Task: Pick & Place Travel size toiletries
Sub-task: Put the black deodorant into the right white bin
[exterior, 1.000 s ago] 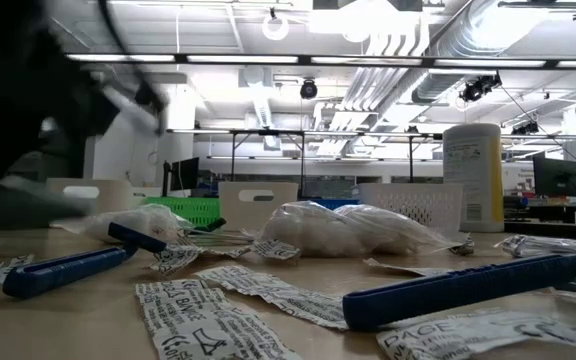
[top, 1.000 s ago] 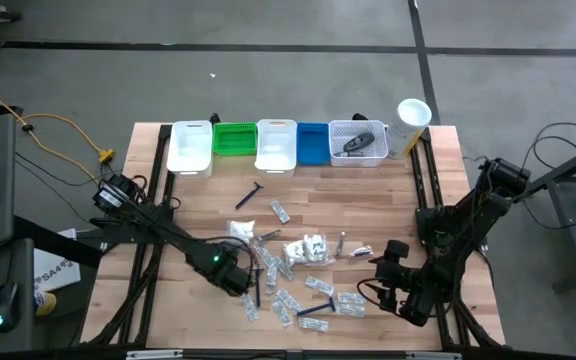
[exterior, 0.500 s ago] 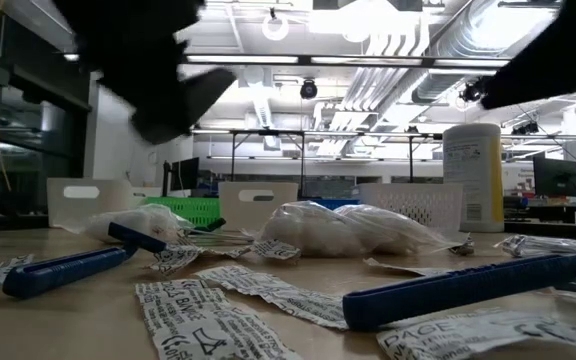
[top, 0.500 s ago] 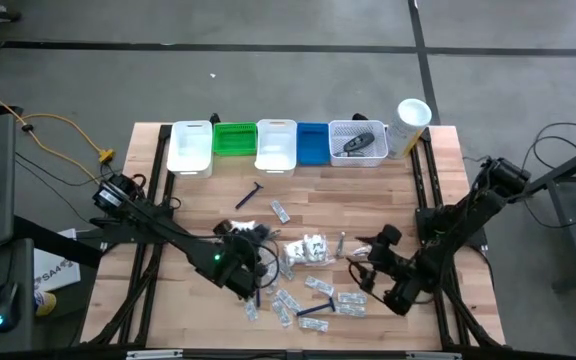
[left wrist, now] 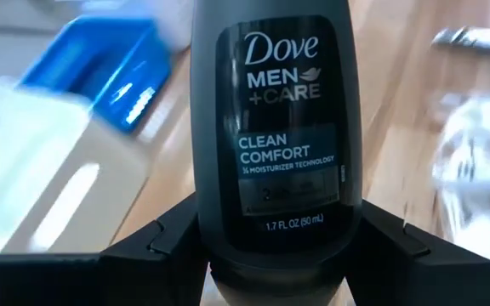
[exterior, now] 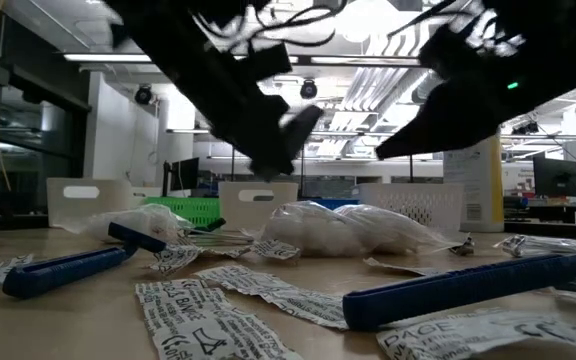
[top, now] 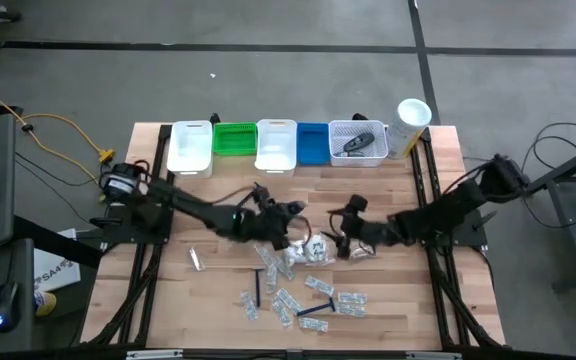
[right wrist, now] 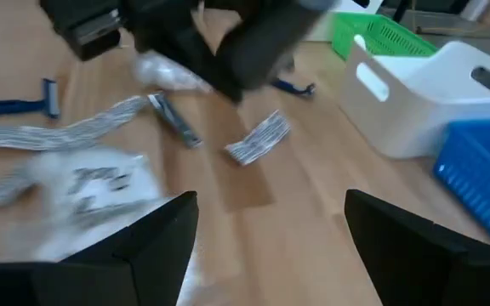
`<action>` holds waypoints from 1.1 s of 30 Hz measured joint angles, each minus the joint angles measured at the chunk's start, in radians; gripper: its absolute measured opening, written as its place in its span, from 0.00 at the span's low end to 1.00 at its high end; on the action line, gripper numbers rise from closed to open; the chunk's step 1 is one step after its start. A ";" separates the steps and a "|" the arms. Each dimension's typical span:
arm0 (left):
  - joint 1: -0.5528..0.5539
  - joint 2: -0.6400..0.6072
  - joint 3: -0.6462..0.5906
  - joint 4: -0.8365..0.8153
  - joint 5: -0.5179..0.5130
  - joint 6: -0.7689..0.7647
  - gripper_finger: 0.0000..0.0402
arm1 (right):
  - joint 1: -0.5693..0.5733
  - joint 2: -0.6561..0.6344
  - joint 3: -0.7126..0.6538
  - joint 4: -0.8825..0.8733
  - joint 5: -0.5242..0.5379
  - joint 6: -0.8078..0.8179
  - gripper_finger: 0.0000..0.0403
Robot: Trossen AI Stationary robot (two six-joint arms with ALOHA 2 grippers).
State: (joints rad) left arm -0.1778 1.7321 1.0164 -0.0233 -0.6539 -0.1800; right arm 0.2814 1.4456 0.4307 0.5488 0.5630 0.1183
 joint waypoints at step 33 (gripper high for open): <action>0.211 0.003 -0.118 0.670 0.561 0.211 0.51 | -0.415 -0.001 0.004 0.505 -0.779 -0.144 0.72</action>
State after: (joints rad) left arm 0.0330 1.7352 0.8982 0.6469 -0.0929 0.0308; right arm -0.1341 1.4448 0.4351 1.0534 -0.2155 -0.0254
